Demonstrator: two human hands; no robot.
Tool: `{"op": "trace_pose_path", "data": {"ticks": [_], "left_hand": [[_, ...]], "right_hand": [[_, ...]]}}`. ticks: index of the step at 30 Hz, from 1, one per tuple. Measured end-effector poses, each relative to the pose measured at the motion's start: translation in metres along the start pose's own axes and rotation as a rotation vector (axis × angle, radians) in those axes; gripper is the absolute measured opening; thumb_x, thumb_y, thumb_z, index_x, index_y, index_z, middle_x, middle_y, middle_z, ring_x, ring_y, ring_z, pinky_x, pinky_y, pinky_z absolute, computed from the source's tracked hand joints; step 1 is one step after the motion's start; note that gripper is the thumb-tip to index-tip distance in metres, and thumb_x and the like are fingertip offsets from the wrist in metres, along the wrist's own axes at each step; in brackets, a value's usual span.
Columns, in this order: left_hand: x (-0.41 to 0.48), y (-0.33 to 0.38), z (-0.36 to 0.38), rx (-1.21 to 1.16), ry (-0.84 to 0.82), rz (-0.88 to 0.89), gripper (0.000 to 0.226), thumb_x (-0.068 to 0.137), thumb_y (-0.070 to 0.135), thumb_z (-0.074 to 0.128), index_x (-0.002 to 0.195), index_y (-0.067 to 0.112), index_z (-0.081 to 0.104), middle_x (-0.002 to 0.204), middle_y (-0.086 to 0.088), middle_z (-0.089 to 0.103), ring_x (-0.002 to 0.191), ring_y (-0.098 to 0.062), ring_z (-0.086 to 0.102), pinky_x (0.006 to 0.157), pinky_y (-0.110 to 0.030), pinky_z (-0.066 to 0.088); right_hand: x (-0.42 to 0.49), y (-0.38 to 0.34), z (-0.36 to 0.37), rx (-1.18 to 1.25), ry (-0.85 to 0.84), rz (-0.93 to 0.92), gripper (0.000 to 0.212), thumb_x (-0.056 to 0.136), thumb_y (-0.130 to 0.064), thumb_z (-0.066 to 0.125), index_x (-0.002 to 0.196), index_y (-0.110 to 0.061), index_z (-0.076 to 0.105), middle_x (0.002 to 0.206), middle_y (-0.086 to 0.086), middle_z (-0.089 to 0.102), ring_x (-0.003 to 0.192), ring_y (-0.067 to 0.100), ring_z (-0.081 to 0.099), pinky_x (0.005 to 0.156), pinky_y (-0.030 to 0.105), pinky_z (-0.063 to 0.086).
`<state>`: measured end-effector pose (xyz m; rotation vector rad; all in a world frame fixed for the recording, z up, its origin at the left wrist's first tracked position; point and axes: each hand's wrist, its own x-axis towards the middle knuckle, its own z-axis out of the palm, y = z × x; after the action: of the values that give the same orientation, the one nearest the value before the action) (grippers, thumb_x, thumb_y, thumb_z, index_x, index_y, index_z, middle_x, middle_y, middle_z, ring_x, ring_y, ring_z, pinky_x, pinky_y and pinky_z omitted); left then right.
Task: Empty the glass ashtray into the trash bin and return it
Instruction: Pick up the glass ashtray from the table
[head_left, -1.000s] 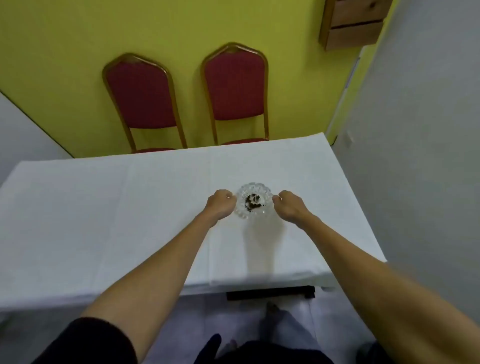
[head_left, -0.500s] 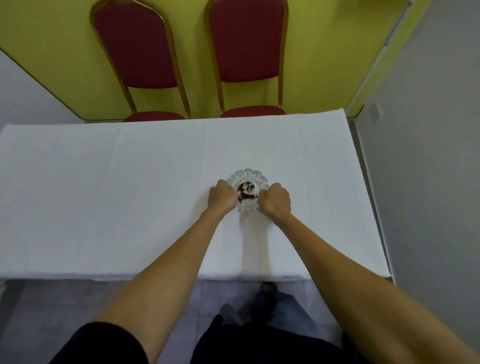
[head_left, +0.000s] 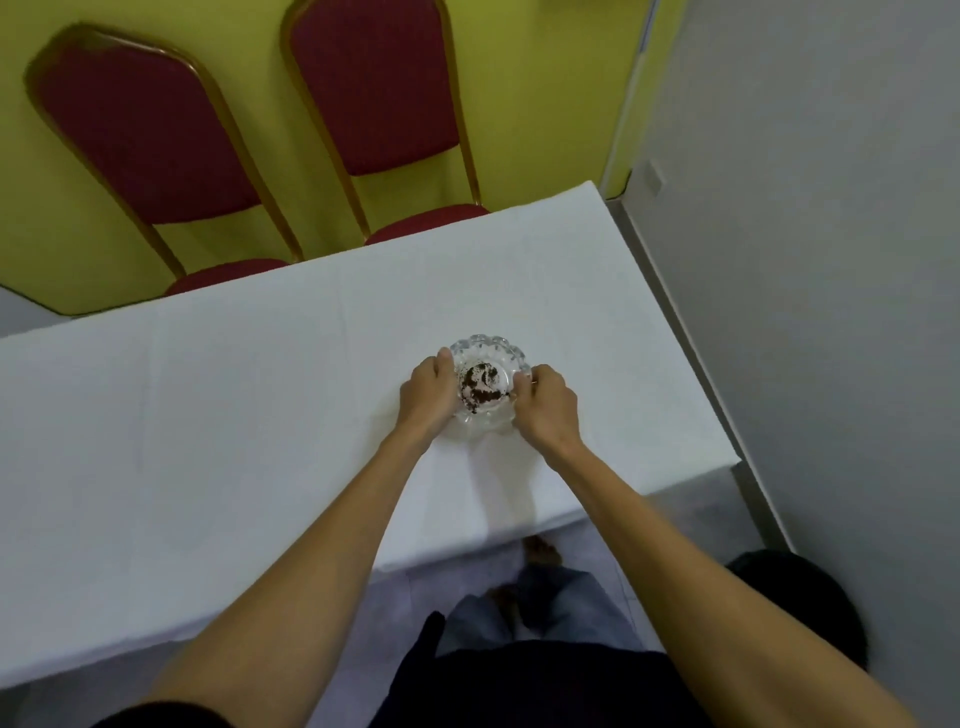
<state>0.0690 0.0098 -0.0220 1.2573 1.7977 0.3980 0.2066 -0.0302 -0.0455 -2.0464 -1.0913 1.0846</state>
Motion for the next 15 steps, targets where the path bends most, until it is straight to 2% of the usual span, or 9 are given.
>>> {"op": "trace_pose_path", "data": {"ticks": [3,6,9,10,12,13,15], "left_hand": [[-0.010,0.004,0.012,0.040,-0.030,0.121,0.053,0.104,0.044,0.024,0.102,0.009,0.064,0.094,-0.006,0.070,0.093,-0.028,0.065,0.085,-0.040,0.050],[-0.020,0.006,0.026,0.076,-0.090,0.249,0.042,0.106,0.039,0.027,0.092,0.014,0.058,0.082,0.000,0.061,0.085,-0.022,0.057,0.062,-0.027,0.041],[-0.035,0.012,0.041,0.097,-0.199,0.367,0.043,0.105,0.040,0.031,0.111,0.018,0.067,0.092,0.001,0.063,0.087,-0.017,0.057,0.049,-0.008,0.041],[-0.042,0.016,0.047,0.110,-0.235,0.409,0.043,0.105,0.041,0.032,0.115,0.018,0.068,0.096,0.001,0.065,0.090,-0.017,0.058,0.052,-0.006,0.041],[-0.057,0.023,0.062,0.150,-0.293,0.481,0.047,0.105,0.043,0.032,0.110,0.015,0.069,0.095,0.000,0.067,0.095,-0.021,0.061,0.071,-0.021,0.045],[-0.065,0.026,0.072,0.173,-0.319,0.510,0.048,0.105,0.043,0.031,0.106,0.012,0.068,0.093,-0.001,0.067,0.095,-0.023,0.062,0.076,-0.028,0.045],[-0.083,0.032,0.092,0.225,-0.359,0.569,0.050,0.105,0.042,0.029,0.098,0.009,0.066,0.089,-0.002,0.066,0.090,-0.023,0.061,0.078,-0.032,0.045]], "right_hand": [[-0.017,0.012,-0.012,0.029,0.113,0.005,0.039,0.103,-0.030,0.037,0.095,-0.002,0.062,0.092,0.015,0.071,0.086,0.034,0.065,0.075,0.045,0.053],[-0.041,0.025,-0.024,0.047,0.187,0.031,0.041,0.104,-0.029,0.036,0.089,-0.002,0.062,0.086,0.014,0.070,0.081,0.032,0.063,0.067,0.037,0.045],[-0.068,0.040,-0.038,0.101,0.301,0.087,0.042,0.105,-0.029,0.036,0.086,0.000,0.061,0.082,0.015,0.068,0.078,0.030,0.061,0.065,0.036,0.039],[-0.077,0.047,-0.042,0.116,0.345,0.108,0.043,0.105,-0.029,0.036,0.085,0.000,0.060,0.079,0.014,0.067,0.075,0.029,0.059,0.065,0.036,0.039],[-0.094,0.061,-0.051,0.148,0.434,0.146,0.041,0.104,-0.031,0.037,0.077,-0.005,0.054,0.068,0.006,0.059,0.066,0.023,0.051,0.063,0.035,0.036],[-0.103,0.067,-0.057,0.156,0.479,0.163,0.041,0.104,-0.032,0.036,0.074,-0.009,0.050,0.065,0.002,0.053,0.063,0.021,0.047,0.062,0.034,0.035],[-0.120,0.082,-0.070,0.159,0.546,0.196,0.040,0.105,-0.035,0.035,0.071,-0.017,0.045,0.063,-0.003,0.050,0.063,0.020,0.047,0.062,0.034,0.035]]}}
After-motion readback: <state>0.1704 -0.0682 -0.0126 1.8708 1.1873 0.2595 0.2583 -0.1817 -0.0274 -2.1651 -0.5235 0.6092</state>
